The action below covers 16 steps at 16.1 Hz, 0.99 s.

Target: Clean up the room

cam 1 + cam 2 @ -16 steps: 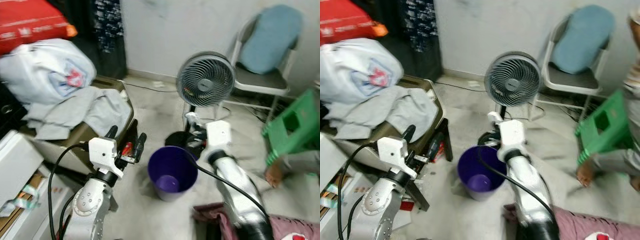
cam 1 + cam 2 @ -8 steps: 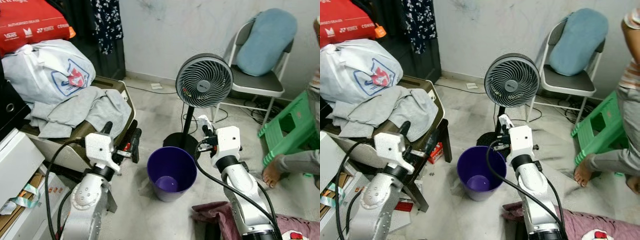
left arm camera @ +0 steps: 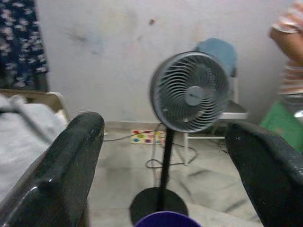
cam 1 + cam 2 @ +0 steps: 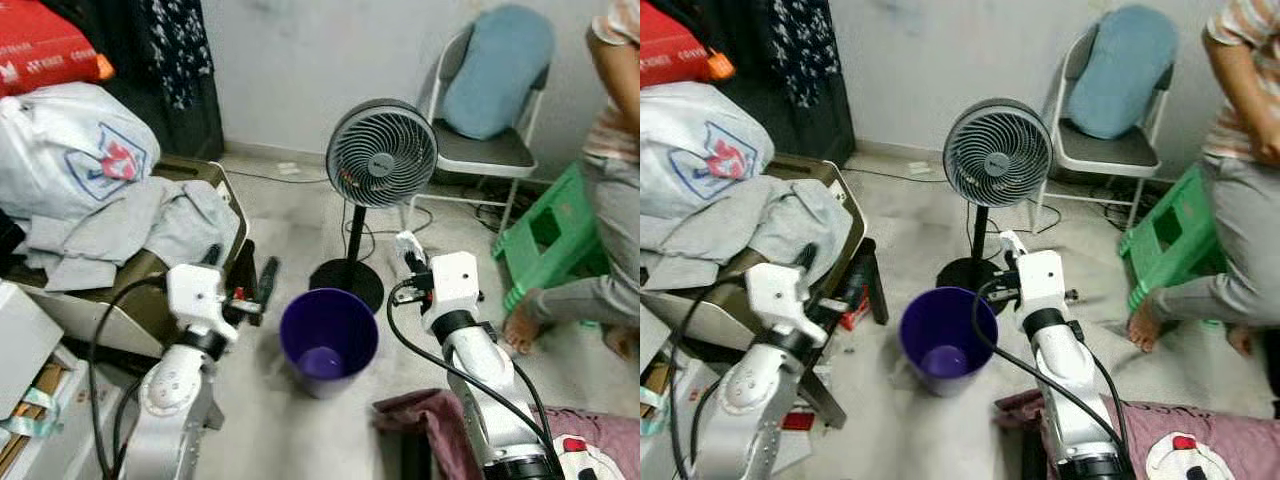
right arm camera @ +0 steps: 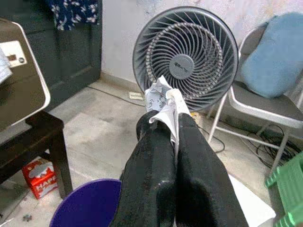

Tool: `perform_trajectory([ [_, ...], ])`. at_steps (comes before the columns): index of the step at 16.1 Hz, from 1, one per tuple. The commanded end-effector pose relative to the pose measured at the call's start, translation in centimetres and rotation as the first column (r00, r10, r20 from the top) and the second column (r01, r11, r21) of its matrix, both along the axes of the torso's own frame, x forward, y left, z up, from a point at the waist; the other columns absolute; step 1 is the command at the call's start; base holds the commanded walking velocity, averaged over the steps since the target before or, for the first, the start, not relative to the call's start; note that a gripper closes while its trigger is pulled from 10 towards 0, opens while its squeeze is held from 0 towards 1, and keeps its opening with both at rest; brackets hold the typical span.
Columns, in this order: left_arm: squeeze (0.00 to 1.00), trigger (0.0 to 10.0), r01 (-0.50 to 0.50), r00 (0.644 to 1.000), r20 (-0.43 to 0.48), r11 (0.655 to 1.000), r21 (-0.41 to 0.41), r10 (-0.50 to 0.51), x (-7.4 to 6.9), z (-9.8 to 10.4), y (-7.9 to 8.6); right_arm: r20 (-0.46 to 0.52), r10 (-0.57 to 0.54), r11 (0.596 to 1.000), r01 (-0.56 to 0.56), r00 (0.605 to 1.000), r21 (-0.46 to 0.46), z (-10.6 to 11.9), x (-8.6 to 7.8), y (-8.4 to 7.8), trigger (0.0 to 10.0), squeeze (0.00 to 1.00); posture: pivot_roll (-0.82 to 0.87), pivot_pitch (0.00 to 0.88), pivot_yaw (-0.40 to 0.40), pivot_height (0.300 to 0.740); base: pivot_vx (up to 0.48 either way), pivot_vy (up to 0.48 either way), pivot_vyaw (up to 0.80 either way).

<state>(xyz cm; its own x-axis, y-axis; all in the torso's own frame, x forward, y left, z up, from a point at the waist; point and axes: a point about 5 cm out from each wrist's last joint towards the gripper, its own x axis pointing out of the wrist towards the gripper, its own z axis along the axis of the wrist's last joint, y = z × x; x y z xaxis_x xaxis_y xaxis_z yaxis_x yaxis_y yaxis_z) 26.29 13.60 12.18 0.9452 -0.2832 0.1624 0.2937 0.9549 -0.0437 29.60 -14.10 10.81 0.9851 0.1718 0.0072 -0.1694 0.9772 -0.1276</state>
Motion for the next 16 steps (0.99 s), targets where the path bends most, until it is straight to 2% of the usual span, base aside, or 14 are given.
perform_trajectory([
  [1,0.00,10.0,0.001,1.000,-0.012,1.000,0.001,-0.001,-0.17,-0.33,0.13,0.016,0.014,1.000,-0.015,1.000,0.008,0.52,0.32,0.42,10.0,0.00,0.03,0.064,-0.039,0.740,0.000,0.000,0.00],
  [4,0.00,10.0,0.005,1.000,-0.014,1.000,-0.010,-0.005,-0.43,-0.31,0.08,0.018,0.020,1.000,-0.020,1.000,0.007,0.57,0.48,0.58,10.0,0.00,0.04,0.068,-0.043,0.740,0.000,0.000,0.00],
  [11,0.00,10.0,0.010,1.000,-0.017,1.000,-0.012,-0.010,-0.50,-0.40,0.00,0.016,0.043,0.999,-0.043,0.999,0.002,0.45,0.55,0.94,10.0,0.00,0.04,0.062,-0.047,0.740,0.278,0.000,0.00],
  [16,0.00,10.0,-0.002,1.000,-0.018,1.000,-0.012,0.002,-0.54,-0.44,0.09,0.017,0.052,0.998,-0.053,0.998,0.034,0.61,0.80,1.20,10.0,0.00,0.05,0.058,-0.049,0.740,0.316,0.000,0.00],
])
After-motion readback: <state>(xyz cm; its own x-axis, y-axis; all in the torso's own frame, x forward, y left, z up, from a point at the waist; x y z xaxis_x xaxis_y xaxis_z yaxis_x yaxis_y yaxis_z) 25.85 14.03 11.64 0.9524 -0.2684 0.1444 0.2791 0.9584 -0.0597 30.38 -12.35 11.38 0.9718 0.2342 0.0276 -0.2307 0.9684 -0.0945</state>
